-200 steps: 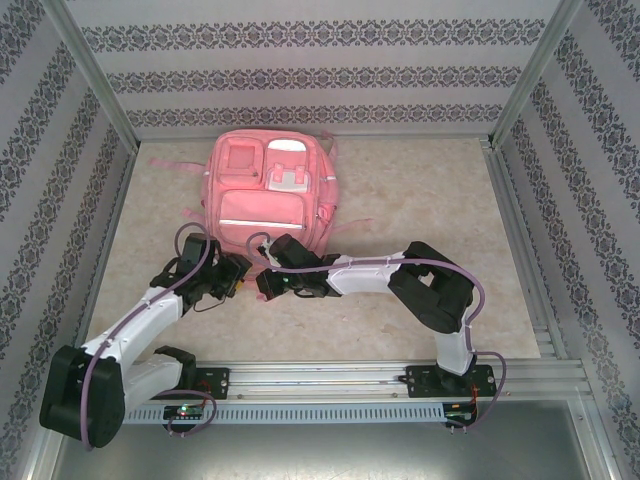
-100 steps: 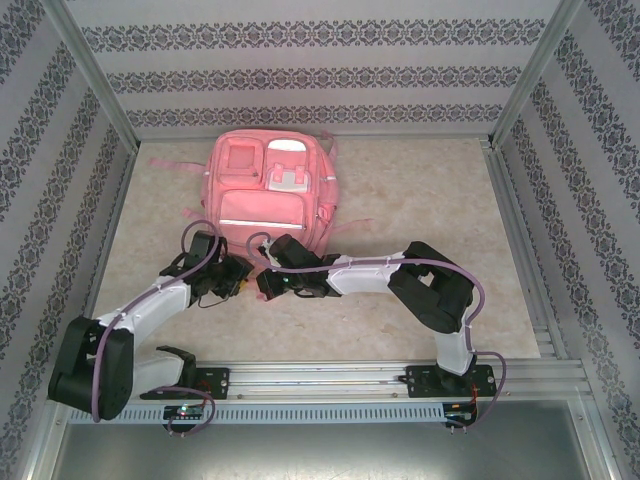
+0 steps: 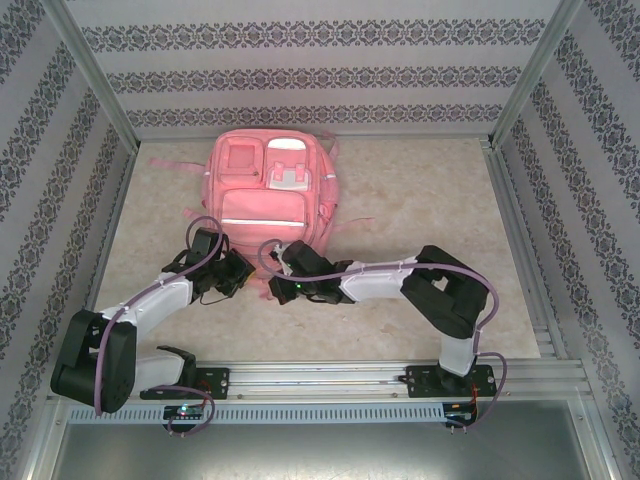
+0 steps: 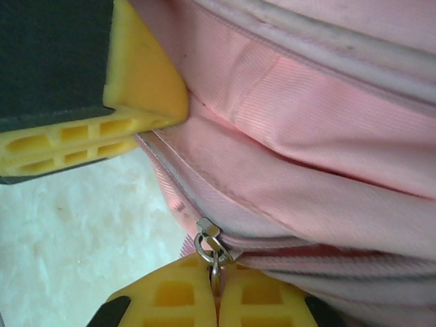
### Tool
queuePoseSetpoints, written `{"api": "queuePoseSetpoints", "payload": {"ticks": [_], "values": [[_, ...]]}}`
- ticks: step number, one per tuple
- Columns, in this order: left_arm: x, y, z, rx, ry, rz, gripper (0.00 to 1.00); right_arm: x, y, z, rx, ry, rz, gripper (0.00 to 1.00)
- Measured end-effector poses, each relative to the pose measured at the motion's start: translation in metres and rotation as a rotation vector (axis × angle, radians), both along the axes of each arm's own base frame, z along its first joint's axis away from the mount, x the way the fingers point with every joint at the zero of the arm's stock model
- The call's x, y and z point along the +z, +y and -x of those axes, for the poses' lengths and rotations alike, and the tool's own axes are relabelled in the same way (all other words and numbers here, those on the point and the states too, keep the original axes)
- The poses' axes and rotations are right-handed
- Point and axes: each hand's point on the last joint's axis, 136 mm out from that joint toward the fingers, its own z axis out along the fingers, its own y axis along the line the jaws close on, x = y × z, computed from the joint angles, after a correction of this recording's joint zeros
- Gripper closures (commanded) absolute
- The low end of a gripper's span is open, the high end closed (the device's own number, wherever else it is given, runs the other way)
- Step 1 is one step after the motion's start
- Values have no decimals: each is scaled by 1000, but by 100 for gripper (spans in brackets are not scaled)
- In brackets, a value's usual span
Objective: Pack the student bag
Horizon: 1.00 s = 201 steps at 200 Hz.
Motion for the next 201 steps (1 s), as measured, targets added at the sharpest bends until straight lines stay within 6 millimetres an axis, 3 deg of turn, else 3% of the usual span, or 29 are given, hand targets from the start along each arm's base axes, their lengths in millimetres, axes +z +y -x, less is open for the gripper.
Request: {"api": "queuePoseSetpoints", "payload": {"ticks": [62, 133, 201], "values": [[3, -13, -6, -125, -24, -57, 100, 3, -35, -2, -27, -36, 22, 100], [2, -70, -1, -388, -53, -242, 100, -7, -82, 6, -104, -66, 71, 100], [0, -114, 23, -577, -86, -338, 100, -13, -117, 28, -141, -58, 88, 100]]}}
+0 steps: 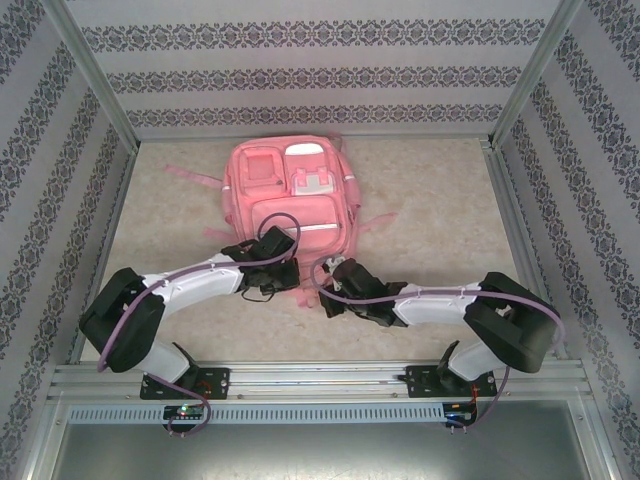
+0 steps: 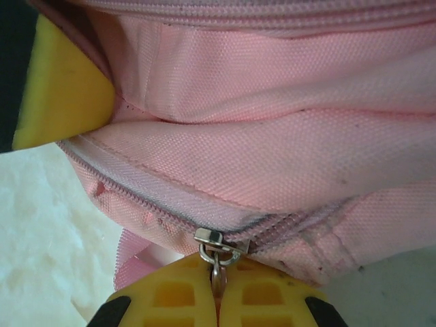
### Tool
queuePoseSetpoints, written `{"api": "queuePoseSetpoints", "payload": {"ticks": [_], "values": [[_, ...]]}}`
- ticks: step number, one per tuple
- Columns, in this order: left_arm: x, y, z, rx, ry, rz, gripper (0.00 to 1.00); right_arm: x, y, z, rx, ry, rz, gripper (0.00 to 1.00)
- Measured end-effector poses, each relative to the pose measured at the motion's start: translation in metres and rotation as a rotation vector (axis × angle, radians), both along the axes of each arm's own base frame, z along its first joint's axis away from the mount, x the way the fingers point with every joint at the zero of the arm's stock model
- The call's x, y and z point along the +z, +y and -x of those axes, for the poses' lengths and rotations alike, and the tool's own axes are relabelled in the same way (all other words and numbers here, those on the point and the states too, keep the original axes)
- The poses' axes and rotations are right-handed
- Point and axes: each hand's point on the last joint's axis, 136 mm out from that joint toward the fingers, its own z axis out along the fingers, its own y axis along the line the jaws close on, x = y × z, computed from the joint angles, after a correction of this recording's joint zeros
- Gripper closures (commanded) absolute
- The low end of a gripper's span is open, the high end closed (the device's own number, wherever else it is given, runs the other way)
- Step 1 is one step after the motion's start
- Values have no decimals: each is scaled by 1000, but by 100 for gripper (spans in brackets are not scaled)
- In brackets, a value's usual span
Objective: Pack the student bag
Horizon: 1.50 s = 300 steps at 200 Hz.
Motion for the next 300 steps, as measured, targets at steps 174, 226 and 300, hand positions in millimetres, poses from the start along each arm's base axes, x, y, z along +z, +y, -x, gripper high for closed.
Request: {"api": "queuePoseSetpoints", "payload": {"ticks": [174, 226, 300], "values": [[51, 129, 8, 379, -70, 133, 57, 10, 128, 25, 230, 75, -91, 100], [30, 124, 27, 502, 32, 239, 57, 11, 128, 19, 206, 93, -114, 100], [31, 122, 32, 564, 49, 289, 57, 10, 133, 17, 197, 90, -137, 100]]}}
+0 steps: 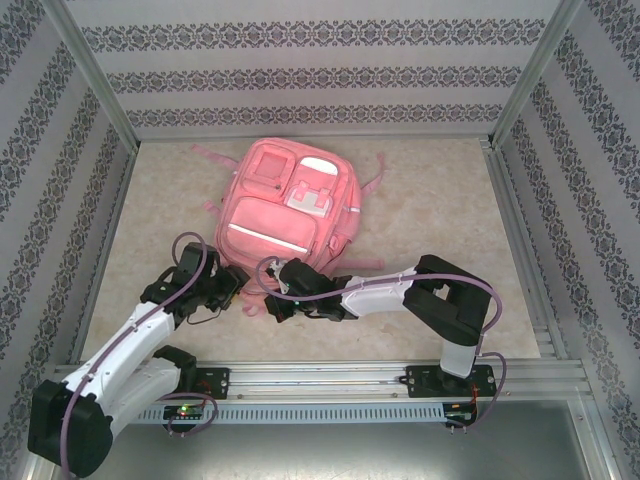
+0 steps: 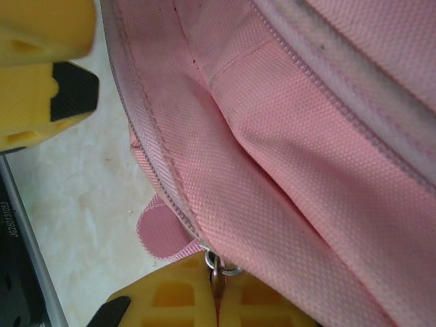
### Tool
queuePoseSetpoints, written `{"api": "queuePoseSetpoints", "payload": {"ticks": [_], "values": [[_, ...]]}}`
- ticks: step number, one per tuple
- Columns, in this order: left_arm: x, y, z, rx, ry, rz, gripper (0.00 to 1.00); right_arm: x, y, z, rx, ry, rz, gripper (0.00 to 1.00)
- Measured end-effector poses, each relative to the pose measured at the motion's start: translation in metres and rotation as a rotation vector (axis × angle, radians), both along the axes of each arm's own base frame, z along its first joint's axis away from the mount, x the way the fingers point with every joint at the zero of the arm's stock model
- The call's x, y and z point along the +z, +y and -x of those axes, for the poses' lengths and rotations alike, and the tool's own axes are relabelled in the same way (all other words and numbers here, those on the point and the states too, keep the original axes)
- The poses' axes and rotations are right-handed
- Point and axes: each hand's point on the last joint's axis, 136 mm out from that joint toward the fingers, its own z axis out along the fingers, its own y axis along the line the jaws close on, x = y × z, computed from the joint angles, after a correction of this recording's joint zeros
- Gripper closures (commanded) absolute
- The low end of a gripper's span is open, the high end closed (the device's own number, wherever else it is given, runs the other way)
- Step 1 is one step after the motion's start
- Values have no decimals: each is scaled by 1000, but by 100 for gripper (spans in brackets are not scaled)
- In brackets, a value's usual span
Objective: Pack the student bag
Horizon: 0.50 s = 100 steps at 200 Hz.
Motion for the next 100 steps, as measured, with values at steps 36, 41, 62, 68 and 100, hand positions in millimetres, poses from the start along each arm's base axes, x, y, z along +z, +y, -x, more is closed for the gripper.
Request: {"api": "queuePoseSetpoints", "payload": {"ticks": [36, 41, 62, 68, 100], "values": [[-7, -8, -3, -15, 19, 2, 57, 0, 1, 0, -2, 1, -3, 100], [-7, -8, -3, -14, 21, 2, 57, 0, 1, 0, -2, 1, -3, 100], [-9, -8, -6, -11, 18, -1, 61, 0, 1, 0, -2, 1, -3, 100], [-10, -8, -7, -9, 20, -4, 63, 0, 1, 0, -2, 1, -3, 100], [-20, -8, -15, 2, 34, -23, 81, 0, 1, -1, -7, 5, -6, 100]]}}
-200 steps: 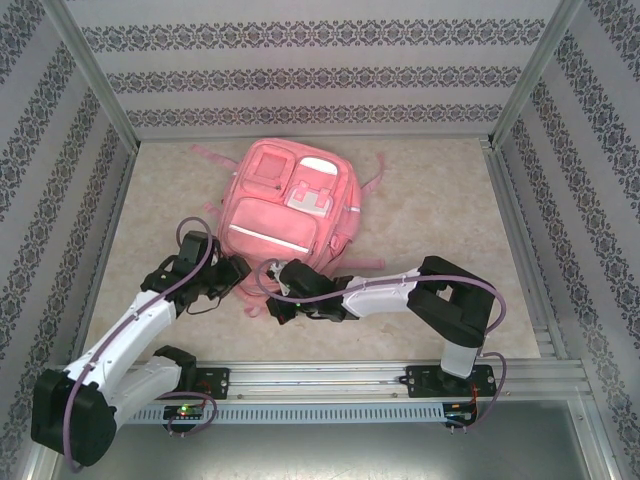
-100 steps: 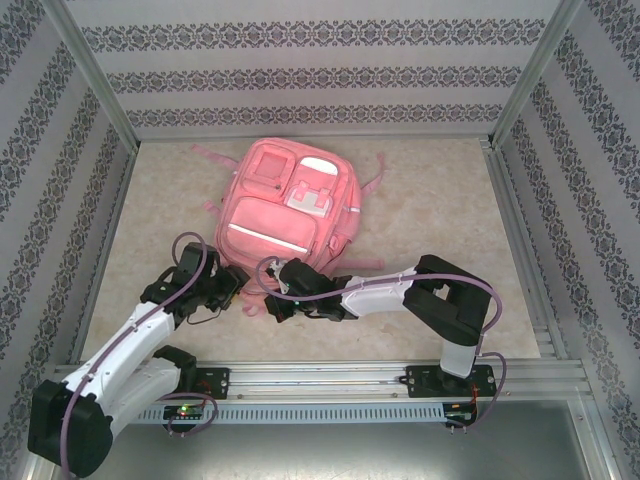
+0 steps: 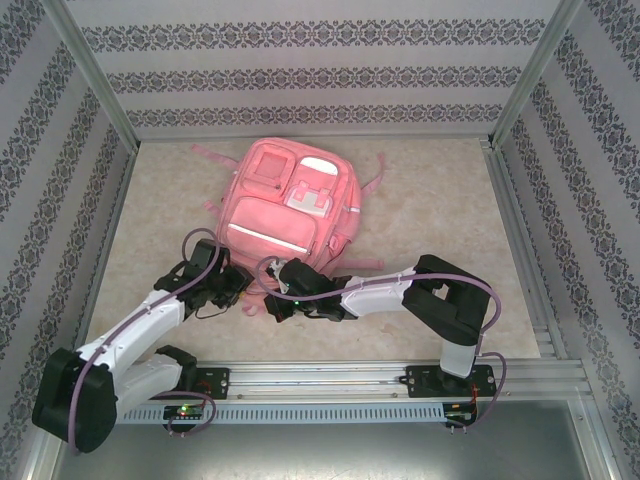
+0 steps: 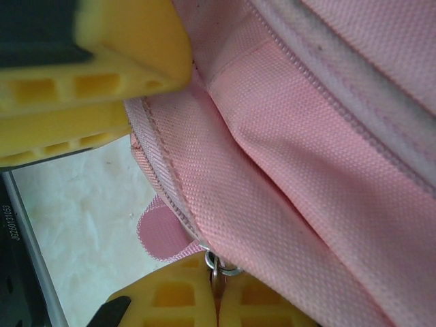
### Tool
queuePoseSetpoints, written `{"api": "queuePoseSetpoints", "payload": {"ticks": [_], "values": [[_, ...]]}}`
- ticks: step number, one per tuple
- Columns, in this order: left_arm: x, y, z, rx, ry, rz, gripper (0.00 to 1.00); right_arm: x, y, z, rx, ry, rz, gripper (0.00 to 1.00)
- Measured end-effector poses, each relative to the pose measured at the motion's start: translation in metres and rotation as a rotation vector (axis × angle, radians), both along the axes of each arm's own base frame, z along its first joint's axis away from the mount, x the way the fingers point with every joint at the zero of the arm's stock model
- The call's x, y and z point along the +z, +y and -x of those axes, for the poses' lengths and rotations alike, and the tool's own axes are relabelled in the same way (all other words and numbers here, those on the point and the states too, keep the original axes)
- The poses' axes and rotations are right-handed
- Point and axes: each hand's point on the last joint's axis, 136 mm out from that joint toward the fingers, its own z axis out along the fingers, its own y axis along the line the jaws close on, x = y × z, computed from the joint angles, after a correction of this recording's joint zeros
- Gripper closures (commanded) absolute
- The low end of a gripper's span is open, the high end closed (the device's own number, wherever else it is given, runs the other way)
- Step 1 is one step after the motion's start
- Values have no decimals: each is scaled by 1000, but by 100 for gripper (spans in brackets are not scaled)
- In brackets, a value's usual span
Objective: Pack the student bag
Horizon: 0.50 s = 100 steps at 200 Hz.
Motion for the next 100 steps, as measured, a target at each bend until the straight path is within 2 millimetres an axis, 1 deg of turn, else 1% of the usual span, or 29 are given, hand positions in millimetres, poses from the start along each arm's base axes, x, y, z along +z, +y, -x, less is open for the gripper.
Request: {"api": "queuePoseSetpoints", "payload": {"ticks": [17, 33, 100], "values": [[-2, 1, -3, -6, -6, -12, 94, -1, -1, 0, -1, 1, 1, 100], [-3, 2, -5, -5, -9, -17, 100, -2, -2, 0, -3, -3, 0, 100], [3, 0, -6, -38, -27, 22, 100, 3, -15, 4, -6, -25, -1, 100]]}}
